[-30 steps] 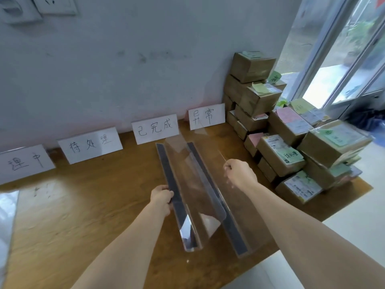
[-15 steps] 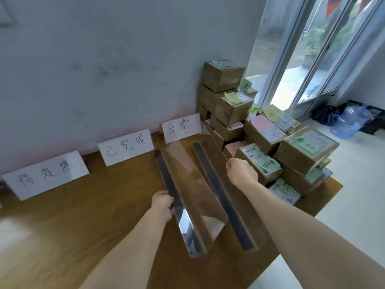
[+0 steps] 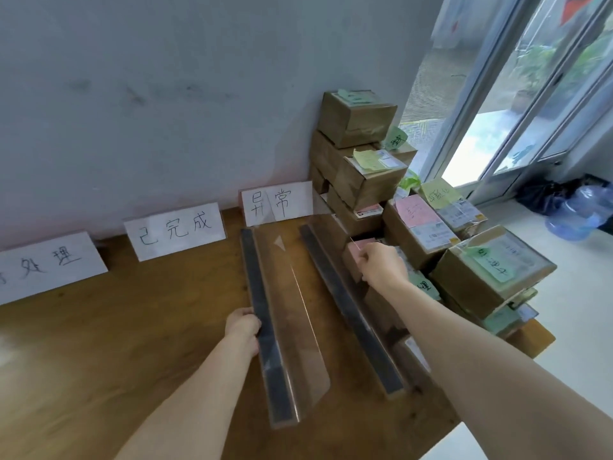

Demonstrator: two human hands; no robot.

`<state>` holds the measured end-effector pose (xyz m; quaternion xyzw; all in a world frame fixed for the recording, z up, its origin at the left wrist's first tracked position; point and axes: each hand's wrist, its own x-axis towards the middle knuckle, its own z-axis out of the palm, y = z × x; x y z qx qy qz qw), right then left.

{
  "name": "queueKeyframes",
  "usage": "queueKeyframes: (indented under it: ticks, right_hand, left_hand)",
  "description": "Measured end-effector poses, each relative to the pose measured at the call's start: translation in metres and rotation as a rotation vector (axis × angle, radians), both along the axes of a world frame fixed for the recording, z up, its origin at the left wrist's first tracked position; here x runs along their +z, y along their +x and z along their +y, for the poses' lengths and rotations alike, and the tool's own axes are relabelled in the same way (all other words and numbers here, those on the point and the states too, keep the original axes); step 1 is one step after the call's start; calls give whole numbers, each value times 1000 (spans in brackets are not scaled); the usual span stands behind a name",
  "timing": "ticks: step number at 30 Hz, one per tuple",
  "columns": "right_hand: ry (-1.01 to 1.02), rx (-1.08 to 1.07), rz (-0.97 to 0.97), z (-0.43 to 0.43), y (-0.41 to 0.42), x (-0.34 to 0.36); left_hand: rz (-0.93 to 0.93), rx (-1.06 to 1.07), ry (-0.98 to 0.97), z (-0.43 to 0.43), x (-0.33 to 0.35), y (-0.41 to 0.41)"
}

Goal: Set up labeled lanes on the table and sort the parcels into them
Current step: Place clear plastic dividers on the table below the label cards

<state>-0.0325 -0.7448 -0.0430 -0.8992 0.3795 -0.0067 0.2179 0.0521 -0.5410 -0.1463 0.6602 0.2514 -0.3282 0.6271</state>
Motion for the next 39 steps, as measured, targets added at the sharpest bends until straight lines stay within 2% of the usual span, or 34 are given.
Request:
queueKeyframes:
  ticks: [7, 15, 22, 25, 39]
  right_hand:
    - [-191, 126, 55, -12, -2, -10]
    - [-285, 266, 156, -26, 1, -9]
    - [-208, 229, 54, -31, -3, -9]
    - [-195, 236, 44, -31, -2, -11]
    - [-158, 268, 70, -36, -2, 1]
  left_hand:
    - [-56, 22, 234, -22, -27, -6]
    - [-257, -347, 604, -22, -18, -15]
    - [-383, -530, 735, -17, -22, -26]
    - [-457, -541, 763, -18, -24, -27]
    - [-461, -750, 735, -6, -25, -25]
